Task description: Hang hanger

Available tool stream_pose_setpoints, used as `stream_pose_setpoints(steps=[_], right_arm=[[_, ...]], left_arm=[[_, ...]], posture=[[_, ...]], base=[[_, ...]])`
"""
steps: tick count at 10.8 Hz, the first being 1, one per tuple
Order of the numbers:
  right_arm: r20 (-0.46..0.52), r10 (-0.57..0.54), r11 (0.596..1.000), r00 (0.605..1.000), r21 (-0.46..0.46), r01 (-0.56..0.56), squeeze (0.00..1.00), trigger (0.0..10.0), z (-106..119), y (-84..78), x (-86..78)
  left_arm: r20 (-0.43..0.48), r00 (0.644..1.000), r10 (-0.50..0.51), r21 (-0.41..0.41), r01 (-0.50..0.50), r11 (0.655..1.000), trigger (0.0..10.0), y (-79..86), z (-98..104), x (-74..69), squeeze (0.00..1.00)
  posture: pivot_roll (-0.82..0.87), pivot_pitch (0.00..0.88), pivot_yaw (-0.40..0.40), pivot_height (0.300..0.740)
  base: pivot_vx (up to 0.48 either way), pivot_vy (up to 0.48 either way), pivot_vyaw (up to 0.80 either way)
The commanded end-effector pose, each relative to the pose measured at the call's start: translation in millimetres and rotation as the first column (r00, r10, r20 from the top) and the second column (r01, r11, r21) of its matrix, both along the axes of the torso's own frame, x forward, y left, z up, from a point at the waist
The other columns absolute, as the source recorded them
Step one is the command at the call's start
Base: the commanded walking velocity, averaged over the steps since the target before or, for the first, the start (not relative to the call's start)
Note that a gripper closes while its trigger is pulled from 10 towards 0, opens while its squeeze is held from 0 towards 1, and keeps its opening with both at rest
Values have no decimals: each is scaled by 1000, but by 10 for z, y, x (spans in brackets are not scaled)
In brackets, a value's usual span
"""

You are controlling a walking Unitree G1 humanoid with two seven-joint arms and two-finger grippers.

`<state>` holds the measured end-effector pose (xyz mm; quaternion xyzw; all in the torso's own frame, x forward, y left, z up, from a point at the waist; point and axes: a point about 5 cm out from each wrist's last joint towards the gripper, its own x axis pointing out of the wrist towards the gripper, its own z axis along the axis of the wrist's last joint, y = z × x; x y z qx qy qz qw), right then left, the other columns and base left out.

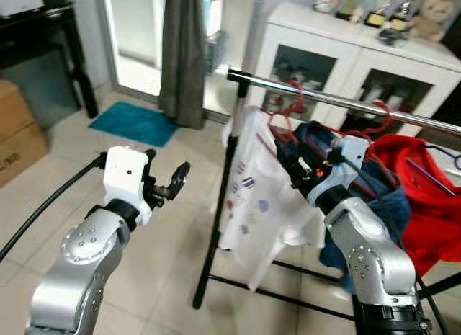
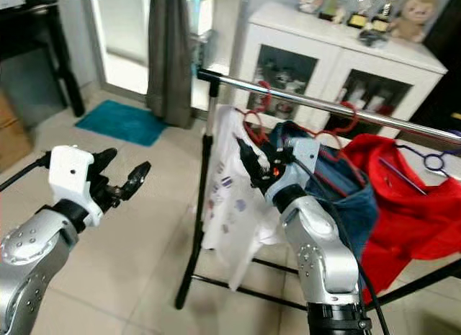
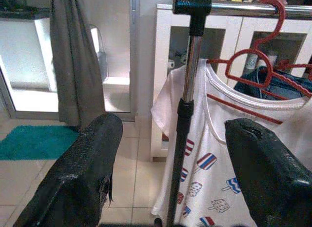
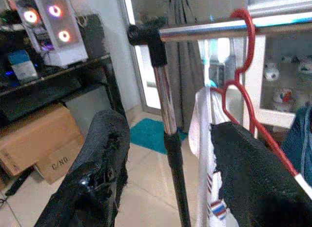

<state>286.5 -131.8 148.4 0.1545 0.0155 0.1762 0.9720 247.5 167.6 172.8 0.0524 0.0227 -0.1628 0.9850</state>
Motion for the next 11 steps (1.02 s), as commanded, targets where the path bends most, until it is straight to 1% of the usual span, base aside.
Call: stream_pose_setpoints(steps=[1, 2, 4, 5, 6, 7, 8, 9, 10, 11], right_arm=[[16, -28, 999, 999, -25, 29, 0, 10000, 26, -33, 48], [24, -34, 999, 999, -32, 34, 0, 10000, 40, -25, 74], [27, -65, 998, 997, -8, 66, 0, 10000, 55, -52, 107], [28, -66, 997, 997, -41, 67, 0, 10000, 50, -50, 138], [12, -121, 987, 993, -107, 122, 0, 10000, 24, -104, 164], [16, -181, 975, 983, -130, 181, 0, 10000, 18, -202, 178], [28, -185, 970, 982, -153, 187, 184, 10000, 43, -279, 169], [36, -164, 975, 986, -146, 168, 1000, 10000, 77, -307, 154], [42, -135, 978, 990, -154, 140, 1000, 10000, 102, -320, 125], [32, -2, 984, 999, -175, 7, 1000, 10000, 122, -312, 24]], left_arm=[[6, 1000, -21, -1, 21, 1000, 10000, -44, 6, 19, 0], [2, 1000, -24, 8, 24, 1000, 10000, -44, -7, 26, 0], [-8, 999, -44, 20, 44, 999, 10000, -59, -29, 30, 0], [-20, 998, -63, 27, 63, 998, 10000, -78, -54, 26, 0], [-32, 995, -90, 47, 91, 995, 10000, -90, -71, 12, 0], [-42, 989, -143, 35, 145, 989, 10000, -106, -72, -25, 0], [-73, 971, -226, 51, 230, 972, 10000, -112, -92, -95, 0], [-82, 956, -282, 40, 286, 958, 10000, -137, -87, -130, 0], [-86, 942, -323, 34, 327, 944, 10000, -155, -78, -160, 0], [-105, 918, -383, 26, 388, 921, 10000, -165, -78, -198, 0]], posture=[[12, 0, -104, 740], [11, 0, -105, 740], [15, 0, -111, 740], [15, 0, -112, 740], [15, 0, -112, 740], [17, 0, -115, 740], [17, 0, -115, 740], [19, 0, -118, 740], [17, 0, -119, 740], [17, 0, -119, 740]], base=[[352, 0, 800], [371, 0, 800], [371, 0, 0], [368, 0, 0], [356, 0, 0], [0, 0, 0], [0, 0, 0], [0, 0, 0], [0, 0, 0], [0, 0, 0]])
